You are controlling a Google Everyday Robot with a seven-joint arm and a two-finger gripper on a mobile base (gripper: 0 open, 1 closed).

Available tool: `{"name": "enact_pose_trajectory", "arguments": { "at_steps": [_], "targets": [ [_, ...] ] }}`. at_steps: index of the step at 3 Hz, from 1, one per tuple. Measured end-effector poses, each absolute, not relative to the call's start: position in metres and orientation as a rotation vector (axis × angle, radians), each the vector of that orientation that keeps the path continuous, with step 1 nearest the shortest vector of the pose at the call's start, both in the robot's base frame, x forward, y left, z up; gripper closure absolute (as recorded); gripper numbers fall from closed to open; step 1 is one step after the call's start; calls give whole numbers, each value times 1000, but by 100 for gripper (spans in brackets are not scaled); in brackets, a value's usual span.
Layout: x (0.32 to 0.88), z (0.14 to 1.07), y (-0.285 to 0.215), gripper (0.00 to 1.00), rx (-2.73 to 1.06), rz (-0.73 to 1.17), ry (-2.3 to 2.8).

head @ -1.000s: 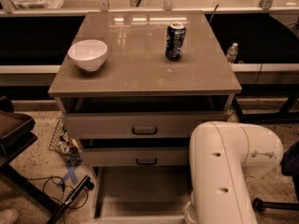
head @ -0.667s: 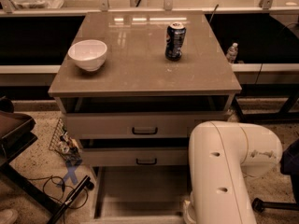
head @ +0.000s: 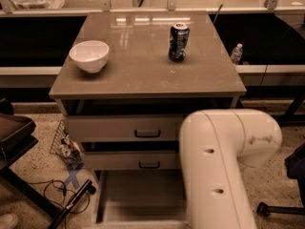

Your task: Open bottom drawer

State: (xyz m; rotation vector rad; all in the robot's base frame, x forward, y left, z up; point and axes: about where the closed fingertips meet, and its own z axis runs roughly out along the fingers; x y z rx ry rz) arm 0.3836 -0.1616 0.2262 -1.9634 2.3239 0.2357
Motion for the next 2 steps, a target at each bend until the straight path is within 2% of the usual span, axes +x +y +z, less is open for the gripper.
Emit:
{"name": "enact_pose_trajectory", "arguments": {
  "at_steps": [2],
  "targets": [
    [411,300,-135,54,-2116,6,2304]
  ]
}}
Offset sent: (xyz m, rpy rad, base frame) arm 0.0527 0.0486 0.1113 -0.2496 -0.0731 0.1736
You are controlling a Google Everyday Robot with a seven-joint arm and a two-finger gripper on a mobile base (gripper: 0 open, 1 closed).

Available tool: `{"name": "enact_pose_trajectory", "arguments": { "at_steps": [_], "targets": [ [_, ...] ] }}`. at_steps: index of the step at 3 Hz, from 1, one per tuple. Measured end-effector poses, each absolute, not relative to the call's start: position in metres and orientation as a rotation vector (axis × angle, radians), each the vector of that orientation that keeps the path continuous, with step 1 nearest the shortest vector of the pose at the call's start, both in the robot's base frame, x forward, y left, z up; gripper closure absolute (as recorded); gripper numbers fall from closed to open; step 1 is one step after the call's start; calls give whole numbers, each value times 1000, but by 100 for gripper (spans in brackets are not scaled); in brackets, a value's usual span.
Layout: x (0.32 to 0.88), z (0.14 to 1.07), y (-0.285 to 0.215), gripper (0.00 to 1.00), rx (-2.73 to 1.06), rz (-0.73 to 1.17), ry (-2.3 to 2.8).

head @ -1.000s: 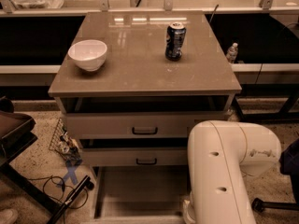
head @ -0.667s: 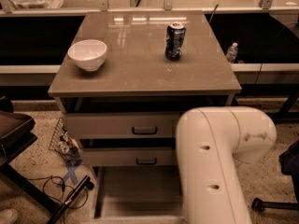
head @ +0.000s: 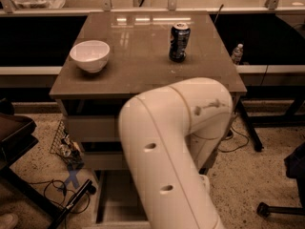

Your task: Open bottom drawer

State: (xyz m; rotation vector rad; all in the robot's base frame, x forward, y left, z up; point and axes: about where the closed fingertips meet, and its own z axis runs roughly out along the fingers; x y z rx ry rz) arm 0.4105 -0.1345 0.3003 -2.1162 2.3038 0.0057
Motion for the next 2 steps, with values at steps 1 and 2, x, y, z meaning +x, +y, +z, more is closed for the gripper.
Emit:
{"name": "enact_pose_trajectory", "arguments": {
  "at_steps": [1,2],
  "targets": [
    [430,303,-126,77,-2212,-27,2200],
    [453,281,-144,100,-2204,25,2068]
  ]
}}
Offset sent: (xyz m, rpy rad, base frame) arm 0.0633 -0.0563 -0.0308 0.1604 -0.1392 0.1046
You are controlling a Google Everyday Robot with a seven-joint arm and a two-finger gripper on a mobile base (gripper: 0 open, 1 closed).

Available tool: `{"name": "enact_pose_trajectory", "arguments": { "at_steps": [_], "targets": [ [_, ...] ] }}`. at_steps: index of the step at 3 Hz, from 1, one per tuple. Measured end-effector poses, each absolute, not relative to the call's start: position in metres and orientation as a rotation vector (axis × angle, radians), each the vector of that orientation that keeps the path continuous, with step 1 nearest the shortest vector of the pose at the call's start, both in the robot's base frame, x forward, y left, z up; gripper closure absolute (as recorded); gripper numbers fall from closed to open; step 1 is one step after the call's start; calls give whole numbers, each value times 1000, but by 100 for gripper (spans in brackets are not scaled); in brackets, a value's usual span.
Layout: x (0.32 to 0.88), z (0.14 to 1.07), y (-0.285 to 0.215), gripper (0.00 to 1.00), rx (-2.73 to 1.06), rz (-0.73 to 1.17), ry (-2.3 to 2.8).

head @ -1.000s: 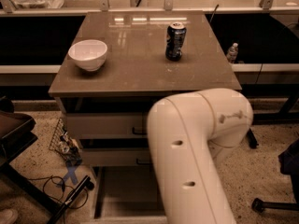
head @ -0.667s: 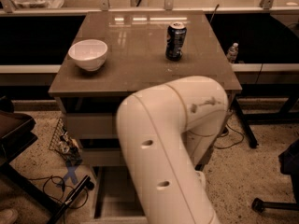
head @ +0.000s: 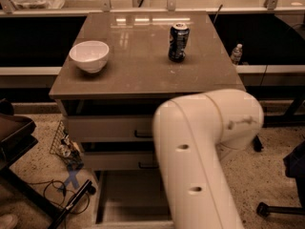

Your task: Open bottom drawer

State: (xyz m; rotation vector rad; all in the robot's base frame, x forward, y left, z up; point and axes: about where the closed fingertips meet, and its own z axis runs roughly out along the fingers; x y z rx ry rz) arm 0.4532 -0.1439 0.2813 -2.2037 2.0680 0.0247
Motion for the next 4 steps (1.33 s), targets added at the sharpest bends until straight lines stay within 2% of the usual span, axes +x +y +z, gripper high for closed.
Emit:
{"name": "enact_pose_trajectory", "arguments": {
  "at_steps": [1,3,4],
  "targets": [
    [471,262,-150,100,-2161,106,1975],
    [480,222,-200,100,-1998,228,1989],
    [479,221,-186,100,-2038,228,1964]
  ]
}}
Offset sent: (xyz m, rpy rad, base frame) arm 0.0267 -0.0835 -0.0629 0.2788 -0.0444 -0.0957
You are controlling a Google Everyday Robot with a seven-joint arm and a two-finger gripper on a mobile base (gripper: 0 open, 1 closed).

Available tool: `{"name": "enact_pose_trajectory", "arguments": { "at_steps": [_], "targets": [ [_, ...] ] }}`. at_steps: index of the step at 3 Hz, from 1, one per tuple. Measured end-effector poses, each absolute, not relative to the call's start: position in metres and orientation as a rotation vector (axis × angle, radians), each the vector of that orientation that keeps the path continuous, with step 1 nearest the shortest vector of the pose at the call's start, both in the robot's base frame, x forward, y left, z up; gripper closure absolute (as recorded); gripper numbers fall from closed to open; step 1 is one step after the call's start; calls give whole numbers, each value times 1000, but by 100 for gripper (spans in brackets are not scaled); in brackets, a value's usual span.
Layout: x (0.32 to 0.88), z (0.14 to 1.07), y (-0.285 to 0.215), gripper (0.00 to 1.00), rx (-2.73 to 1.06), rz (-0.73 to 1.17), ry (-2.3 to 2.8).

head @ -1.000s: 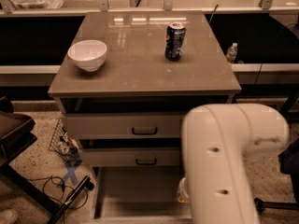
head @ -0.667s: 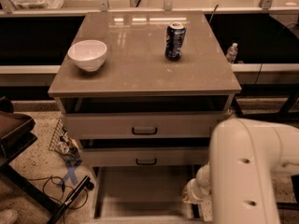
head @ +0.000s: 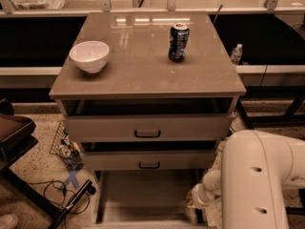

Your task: Open bottom drawer

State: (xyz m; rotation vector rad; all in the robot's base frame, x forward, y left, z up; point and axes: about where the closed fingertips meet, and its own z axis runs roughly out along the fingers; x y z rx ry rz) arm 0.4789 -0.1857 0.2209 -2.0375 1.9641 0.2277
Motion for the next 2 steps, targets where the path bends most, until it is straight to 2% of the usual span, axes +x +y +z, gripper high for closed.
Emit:
{"name": "enact_pose_trajectory", "arguments": {
  "at_steps": [2],
  "targets": [
    [469,188,-147,100,-2111,332,1854]
  ]
}}
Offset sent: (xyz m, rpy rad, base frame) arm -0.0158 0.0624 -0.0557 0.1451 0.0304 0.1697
